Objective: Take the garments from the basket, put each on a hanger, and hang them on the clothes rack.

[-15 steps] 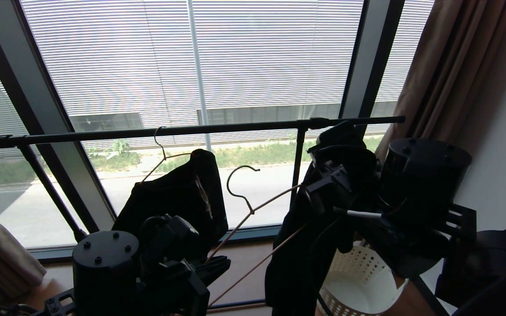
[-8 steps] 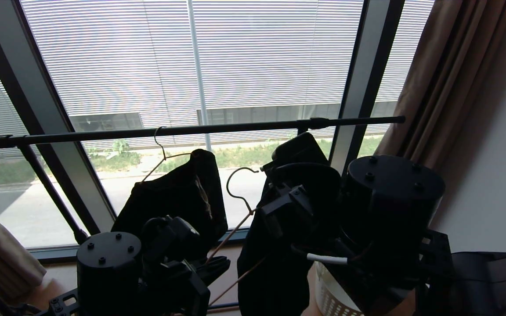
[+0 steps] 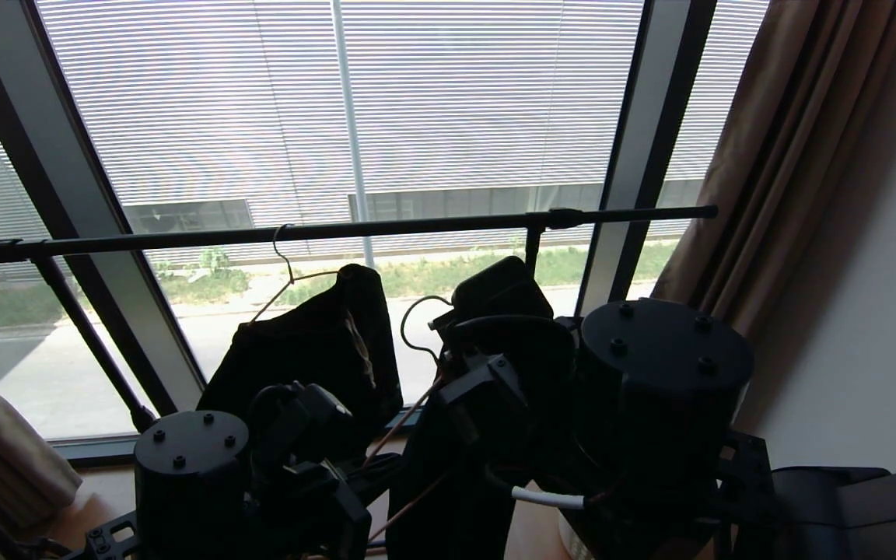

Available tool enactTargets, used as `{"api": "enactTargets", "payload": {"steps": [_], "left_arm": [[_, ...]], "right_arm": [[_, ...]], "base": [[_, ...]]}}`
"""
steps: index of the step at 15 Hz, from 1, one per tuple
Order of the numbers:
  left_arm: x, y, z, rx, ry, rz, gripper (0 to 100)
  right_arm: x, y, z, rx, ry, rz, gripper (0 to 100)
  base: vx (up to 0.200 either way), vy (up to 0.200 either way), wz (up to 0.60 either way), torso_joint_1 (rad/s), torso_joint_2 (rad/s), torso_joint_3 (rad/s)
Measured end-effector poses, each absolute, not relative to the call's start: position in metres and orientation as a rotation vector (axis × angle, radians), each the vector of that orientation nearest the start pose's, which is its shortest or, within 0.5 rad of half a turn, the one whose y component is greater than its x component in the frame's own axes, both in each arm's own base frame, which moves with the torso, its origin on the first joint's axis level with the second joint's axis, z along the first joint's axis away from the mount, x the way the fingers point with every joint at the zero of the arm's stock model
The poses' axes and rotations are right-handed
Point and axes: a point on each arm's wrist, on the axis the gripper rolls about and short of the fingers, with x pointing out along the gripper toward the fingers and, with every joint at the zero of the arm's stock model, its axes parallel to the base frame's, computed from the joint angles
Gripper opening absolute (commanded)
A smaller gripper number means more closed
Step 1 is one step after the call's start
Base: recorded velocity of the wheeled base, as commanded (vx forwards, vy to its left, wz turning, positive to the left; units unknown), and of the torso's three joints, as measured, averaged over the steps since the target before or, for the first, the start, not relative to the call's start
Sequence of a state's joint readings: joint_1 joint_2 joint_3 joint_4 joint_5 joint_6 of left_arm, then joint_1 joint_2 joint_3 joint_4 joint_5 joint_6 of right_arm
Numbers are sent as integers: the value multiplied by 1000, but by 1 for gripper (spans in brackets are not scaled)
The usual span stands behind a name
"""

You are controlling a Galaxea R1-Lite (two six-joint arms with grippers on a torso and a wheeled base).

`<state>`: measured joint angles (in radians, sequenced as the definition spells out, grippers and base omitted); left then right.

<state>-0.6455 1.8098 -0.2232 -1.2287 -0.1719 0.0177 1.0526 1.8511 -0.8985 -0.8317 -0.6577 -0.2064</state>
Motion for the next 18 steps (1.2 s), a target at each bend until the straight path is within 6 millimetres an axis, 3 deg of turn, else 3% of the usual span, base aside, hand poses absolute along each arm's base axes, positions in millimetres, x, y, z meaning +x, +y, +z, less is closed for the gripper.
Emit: {"api": "enactTargets", "payload": {"steps": [6, 18], "left_arm": [[186, -145, 81, 100, 321, -815, 0], [191, -142, 85, 88, 302, -789, 0]], "right_arm": [[201, 276, 183, -279, 35, 311, 100], [204, 274, 176, -300, 53, 294, 100]], "base": [[0, 0, 0, 0, 0, 0], [0, 0, 0, 0, 0, 0]]}}
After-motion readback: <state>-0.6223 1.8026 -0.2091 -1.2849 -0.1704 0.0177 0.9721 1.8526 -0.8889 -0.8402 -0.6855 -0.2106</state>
